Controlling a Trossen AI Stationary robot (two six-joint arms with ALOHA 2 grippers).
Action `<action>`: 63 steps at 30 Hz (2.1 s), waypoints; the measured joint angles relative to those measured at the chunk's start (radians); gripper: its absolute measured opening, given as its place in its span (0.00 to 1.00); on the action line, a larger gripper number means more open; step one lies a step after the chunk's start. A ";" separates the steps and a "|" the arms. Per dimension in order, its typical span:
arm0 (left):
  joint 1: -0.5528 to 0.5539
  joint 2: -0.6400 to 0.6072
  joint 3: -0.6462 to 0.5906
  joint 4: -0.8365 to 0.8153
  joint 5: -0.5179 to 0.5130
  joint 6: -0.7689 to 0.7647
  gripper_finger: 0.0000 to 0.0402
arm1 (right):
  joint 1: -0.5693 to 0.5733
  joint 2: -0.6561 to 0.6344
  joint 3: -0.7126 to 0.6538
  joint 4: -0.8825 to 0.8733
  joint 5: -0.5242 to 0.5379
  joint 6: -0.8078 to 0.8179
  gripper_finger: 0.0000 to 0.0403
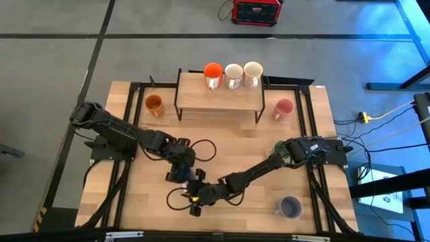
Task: Place coffee mugs
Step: Put the blue mug on the shelf
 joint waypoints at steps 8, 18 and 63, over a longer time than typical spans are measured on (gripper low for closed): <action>0.006 0.001 -0.002 0.009 0.016 -0.009 0.03 | -0.003 0.010 0.002 0.031 -0.041 -0.047 0.06; 0.004 0.001 -0.002 0.012 0.026 -0.042 0.08 | -0.007 0.012 0.002 0.027 -0.050 -0.081 0.06; -0.214 -0.803 0.001 -0.270 -0.436 -0.316 0.29 | -0.457 -0.246 0.111 -0.006 -0.346 -0.337 0.05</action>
